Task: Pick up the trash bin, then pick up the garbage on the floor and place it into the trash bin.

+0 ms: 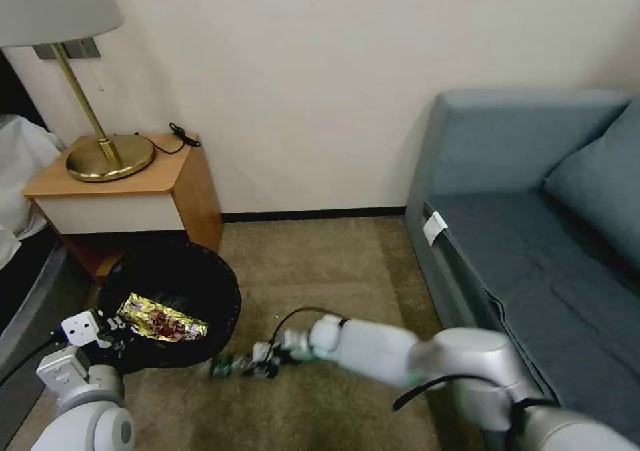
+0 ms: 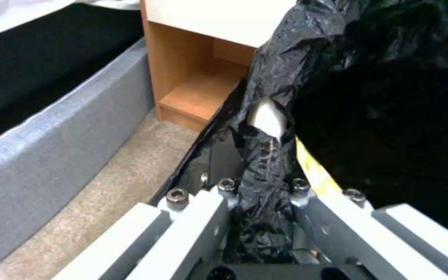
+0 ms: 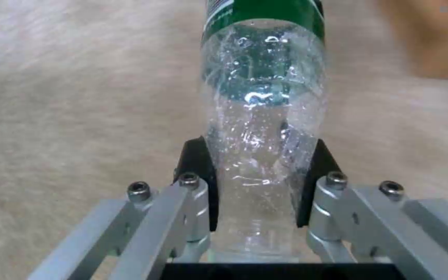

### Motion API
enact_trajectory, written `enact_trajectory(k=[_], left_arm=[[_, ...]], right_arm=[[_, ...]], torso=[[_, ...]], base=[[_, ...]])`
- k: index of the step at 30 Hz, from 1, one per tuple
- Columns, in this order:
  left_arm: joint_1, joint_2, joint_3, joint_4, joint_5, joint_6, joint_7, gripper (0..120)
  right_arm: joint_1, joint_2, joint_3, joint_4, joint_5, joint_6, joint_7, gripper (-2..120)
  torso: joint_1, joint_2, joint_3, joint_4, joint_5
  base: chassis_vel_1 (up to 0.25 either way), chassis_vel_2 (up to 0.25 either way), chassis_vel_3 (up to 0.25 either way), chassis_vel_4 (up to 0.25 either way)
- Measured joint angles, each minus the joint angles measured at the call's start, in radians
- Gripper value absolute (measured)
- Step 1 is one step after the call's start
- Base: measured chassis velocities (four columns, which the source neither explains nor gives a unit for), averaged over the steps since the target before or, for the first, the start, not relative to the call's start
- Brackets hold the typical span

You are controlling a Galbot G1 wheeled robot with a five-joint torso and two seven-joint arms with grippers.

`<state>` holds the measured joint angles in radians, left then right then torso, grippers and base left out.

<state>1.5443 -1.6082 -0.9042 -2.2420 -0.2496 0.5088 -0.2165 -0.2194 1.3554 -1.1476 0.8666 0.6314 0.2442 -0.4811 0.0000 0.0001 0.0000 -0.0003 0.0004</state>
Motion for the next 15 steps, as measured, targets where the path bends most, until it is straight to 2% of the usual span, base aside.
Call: enact_trajectory(k=[2, 3, 4, 5, 6, 7, 9, 11, 13, 15], left_arm=[[-0.005, 0.000, 0.000, 0.011, 0.002, 0.001, -0.004, 1], [-0.005, 0.000, 0.000, 0.011, 0.002, 0.001, -0.004, 1], [-0.006, 0.000, 0.002, 0.016, 0.003, 0.002, -0.002, 1], [-0.007, 0.000, 0.002, 0.022, 0.007, 0.002, -0.003, 1], [-0.007, 0.000, 0.002, 0.022, 0.007, 0.002, -0.003, 1], [-0.007, 0.000, 0.001, 0.026, 0.011, 0.003, -0.004, 1], [-0.012, 0.000, 0.016, 0.036, 0.019, 0.006, 0.002, 1], [-0.013, 0.000, 0.021, 0.042, 0.024, 0.007, 0.002, 1], [-0.015, 0.000, 0.032, 0.055, 0.033, 0.007, 0.001, 1], [-0.015, 0.000, 0.038, 0.059, 0.035, 0.007, -0.001, 1]], right_arm=[[0.006, -0.077, 0.057, 0.074, 0.006, -0.010, 0.016, 23], [0.006, -0.077, 0.057, 0.074, 0.006, -0.010, 0.016, 23], [0.004, -0.127, 0.096, 0.111, 0.006, -0.013, 0.026, 23], [-0.006, -0.225, 0.167, 0.157, 0.011, -0.021, 0.043, 23], [-0.006, -0.225, 0.167, 0.157, 0.011, -0.021, 0.043, 23], [-0.017, -0.291, 0.220, 0.192, 0.016, -0.028, 0.053, 23], [-0.037, -0.404, 0.337, 0.293, 0.036, -0.040, 0.067, 23], [-0.040, -0.432, 0.368, 0.335, 0.051, -0.040, 0.077, 23], [-0.043, -0.470, 0.414, 0.437, 0.098, -0.040, 0.093, 23], [-0.046, -0.481, 0.434, 0.481, 0.111, -0.038, 0.100, 23]], torso=[[0.000, 0.000, 0.000, 0.0003, 0.0000], [0.000, 0.000, 0.000, 0.0003, 0.0000], [0.000, 0.000, 0.000, 0.0011, 0.0008], [0.000, 0.000, 0.000, 0.0011, 0.0002], [0.000, 0.000, 0.000, 0.0011, 0.0002], [0.000, 0.000, 0.000, -0.0006, -0.0008], [0.000, 0.000, 0.000, -0.0013, 0.0004], [0.000, 0.000, 0.000, -0.0015, -0.0003], [0.000, 0.000, 0.000, 0.0003, 0.0004], [0.000, 0.000, 0.000, 0.0006, -0.0001]], base=[[0.000, 0.000, 0.000, 0.000], [0.000, 0.000, 0.000, 0.000], [0.000, 0.000, 0.000, 0.000], [0.000, 0.000, 0.000, 0.000], [0.000, 0.000, 0.000, 0.000], [0.000, 0.000, 0.000, 0.000], [0.000, 0.000, 0.000, 0.000], [0.000, 0.000, 0.000, 0.000], [0.000, 0.000, 0.000, 0.000], [0.000, 0.000, 0.000, 0.000]])
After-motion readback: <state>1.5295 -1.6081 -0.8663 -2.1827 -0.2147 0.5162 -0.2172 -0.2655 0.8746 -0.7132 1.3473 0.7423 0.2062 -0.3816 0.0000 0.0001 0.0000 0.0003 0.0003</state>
